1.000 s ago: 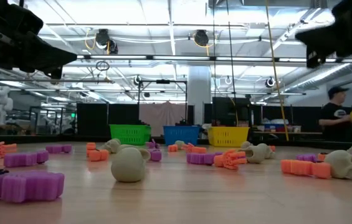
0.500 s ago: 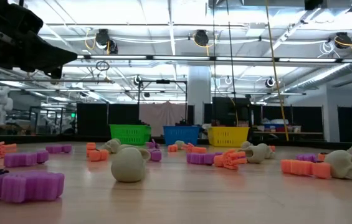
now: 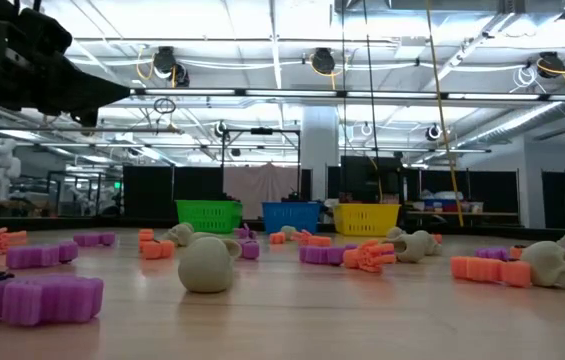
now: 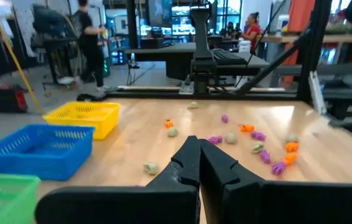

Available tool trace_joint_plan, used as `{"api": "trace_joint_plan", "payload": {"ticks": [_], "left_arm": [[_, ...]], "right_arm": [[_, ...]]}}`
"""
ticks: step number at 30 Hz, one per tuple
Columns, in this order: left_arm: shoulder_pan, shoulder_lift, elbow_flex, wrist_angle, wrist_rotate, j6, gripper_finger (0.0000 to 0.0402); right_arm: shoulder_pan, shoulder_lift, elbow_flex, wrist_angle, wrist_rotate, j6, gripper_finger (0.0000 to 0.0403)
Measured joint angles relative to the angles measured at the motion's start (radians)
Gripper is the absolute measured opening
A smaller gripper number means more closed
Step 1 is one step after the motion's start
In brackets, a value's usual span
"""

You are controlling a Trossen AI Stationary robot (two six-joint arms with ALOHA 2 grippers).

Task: Sort Halloween decoration
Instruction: Put the orange skeleton toy into the yellow bin

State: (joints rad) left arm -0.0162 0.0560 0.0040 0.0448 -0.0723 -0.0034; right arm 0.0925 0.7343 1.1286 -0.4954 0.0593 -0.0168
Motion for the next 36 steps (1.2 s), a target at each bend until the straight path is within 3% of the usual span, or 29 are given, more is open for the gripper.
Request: {"api": "trace_joint_plan", "payload": {"ticks": [7,11,22,26,31,36], "left_arm": [[0.001,0.01,0.025,0.012,-0.052,-0.112,0.0],[0.001,0.037,0.132,0.021,-0.057,-0.075,0.0],[0.001,0.332,0.707,-0.289,-0.08,0.088,0.0],[0.001,0.433,0.863,-0.302,0.033,0.316,0.0],[0.001,0.539,0.942,-0.312,0.101,0.209,0.0],[0.001,0.649,0.917,-0.404,0.094,0.161,0.0]], "right_arm": [[0.0,0.079,0.0,-0.029,0.0,-0.003,0.0],[0.0,0.117,-0.011,-0.03,0.0,-0.003,0.0],[0.0,0.201,-0.145,0.029,0.0,0.057,0.0],[0.0,0.224,-0.22,0.099,0.0,0.057,0.0],[0.0,0.26,-0.299,0.157,0.0,0.058,0.0],[0.0,0.307,-0.354,0.178,-0.001,0.058,0.0]]}}
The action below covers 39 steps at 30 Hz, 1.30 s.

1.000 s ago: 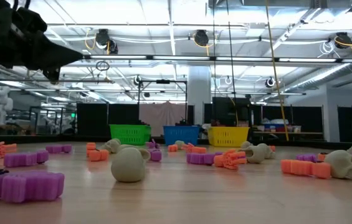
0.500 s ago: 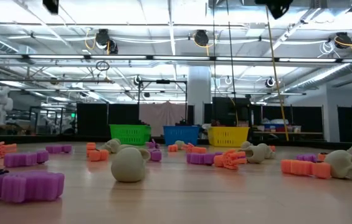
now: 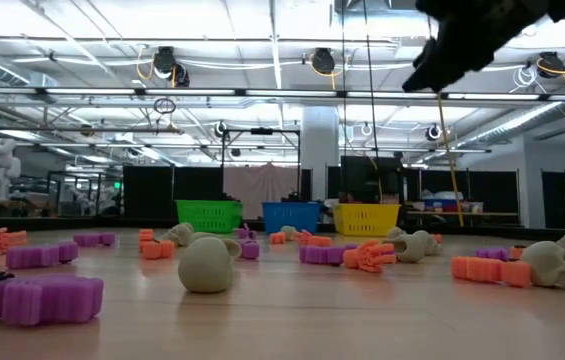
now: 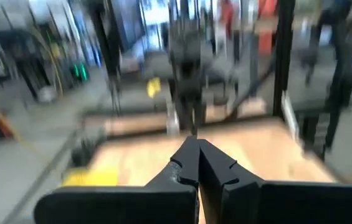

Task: Sort Halloween decoration
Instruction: Put the orange skeleton toy into the yellow bin

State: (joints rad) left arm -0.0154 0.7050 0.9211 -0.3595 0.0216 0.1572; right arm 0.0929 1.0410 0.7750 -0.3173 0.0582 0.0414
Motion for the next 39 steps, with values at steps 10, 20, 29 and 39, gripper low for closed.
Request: {"api": "trace_joint_plan", "payload": {"ticks": [10,20,29,39], "left_arm": [[0.0,0.215,-0.065,-0.011,-0.009,0.032,0.0],[0.0,0.414,-0.065,0.012,0.002,-0.067,0.0],[0.0,0.559,-0.065,0.18,0.002,-0.038,0.0],[0.0,0.617,-0.065,0.293,0.001,-0.019,0.0]], "right_arm": [[0.0,0.115,-0.022,-0.001,-0.003,0.082,0.0],[-0.012,0.141,-0.008,-0.156,0.044,0.142,0.0045],[-0.106,0.144,0.019,-0.217,0.071,0.074,0.0115],[-0.285,0.168,0.021,-0.288,0.019,-0.072,0.0157]]}}
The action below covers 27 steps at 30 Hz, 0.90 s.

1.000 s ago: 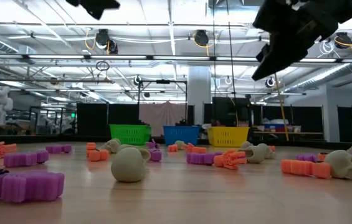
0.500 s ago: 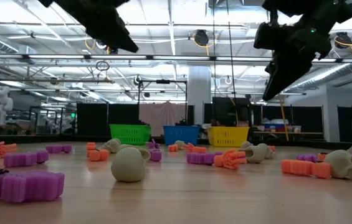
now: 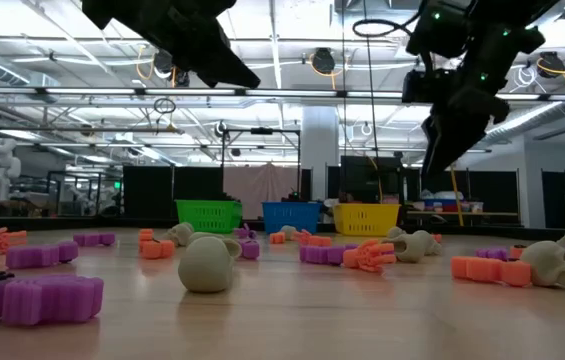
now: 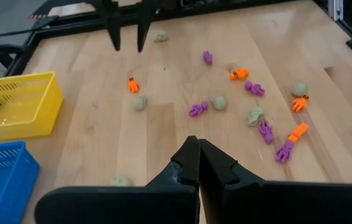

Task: Sort Halloween decoration
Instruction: Put the orange skeleton toy into the yellow bin

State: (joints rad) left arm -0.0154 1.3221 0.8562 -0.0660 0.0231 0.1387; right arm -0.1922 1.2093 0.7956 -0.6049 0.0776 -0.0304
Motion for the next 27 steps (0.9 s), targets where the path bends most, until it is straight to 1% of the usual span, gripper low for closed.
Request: {"api": "trace_joint_plan", "payload": {"ticks": [3,6,8,12,16,23,27], "left_arm": [[-0.005,0.014,0.0,0.031,0.0,-0.006,0.0],[-0.024,0.025,0.0,0.063,-0.001,-0.026,0.0],[-0.039,0.036,0.002,0.093,0.0,-0.025,0.0],[-0.065,0.056,0.002,0.101,-0.001,-0.003,0.0],[-0.083,0.08,0.002,0.115,-0.002,-0.001,0.0],[-0.111,0.129,0.002,0.167,-0.002,0.001,0.0],[-0.117,0.145,0.002,0.17,-0.003,0.001,0.0]], "right_arm": [[-0.044,0.037,0.0,0.0,-0.006,-0.066,0.0167],[-0.078,0.089,0.0,0.003,-0.047,-0.112,0.0174],[-0.091,0.126,0.0,0.002,-0.053,-0.125,0.0176],[-0.108,0.184,0.0,0.011,-0.058,-0.147,0.0177],[-0.126,0.227,0.0,0.013,-0.106,-0.169,0.0184],[-0.152,0.298,0.0,0.043,-0.109,-0.223,0.0209],[-0.161,0.328,0.0,0.077,-0.109,-0.244,0.0207]]}}
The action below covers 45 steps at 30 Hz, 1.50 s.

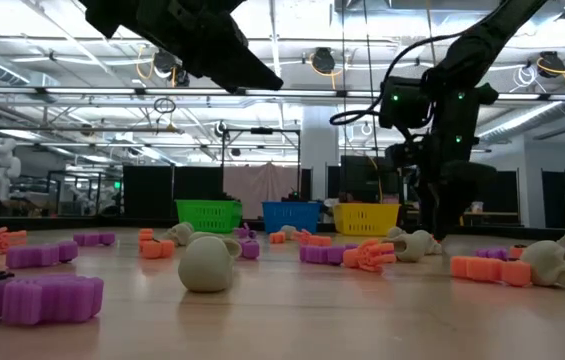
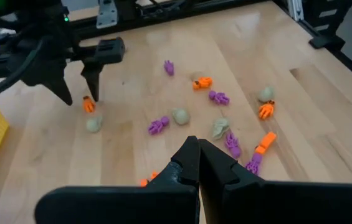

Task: Sort Halloween decoration
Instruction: Put the orange skeleton toy into the yellow bin

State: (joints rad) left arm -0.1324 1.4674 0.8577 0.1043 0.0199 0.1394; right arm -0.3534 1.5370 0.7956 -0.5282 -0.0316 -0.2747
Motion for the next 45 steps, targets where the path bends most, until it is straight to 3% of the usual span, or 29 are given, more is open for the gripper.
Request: {"api": "trace_joint_plan", "payload": {"ticks": [7,20,27,37,45], "left_arm": [[-0.013,0.0,0.0,0.005,-0.003,-0.001,0.0],[-0.012,0.0,0.0,0.022,-0.003,-0.003,0.0],[-0.012,0.0,0.0,0.023,-0.026,-0.004,0.0],[-0.012,0.0,0.0,0.023,-0.028,-0.03,0.0],[-0.012,0.0,-0.001,0.057,-0.03,-0.03,0.0]], "right_arm": [[-0.002,0.029,0.003,-0.001,-0.005,-0.01,0.0175],[0.032,0.024,0.001,0.001,0.004,-0.026,0.0047],[0.063,-0.011,-0.002,-0.003,0.004,0.016,0.0025],[0.137,-0.288,-0.002,-0.016,0.004,0.093,0.0031],[0.2,-0.564,-0.001,0.116,0.007,0.061,0.0031]]}}
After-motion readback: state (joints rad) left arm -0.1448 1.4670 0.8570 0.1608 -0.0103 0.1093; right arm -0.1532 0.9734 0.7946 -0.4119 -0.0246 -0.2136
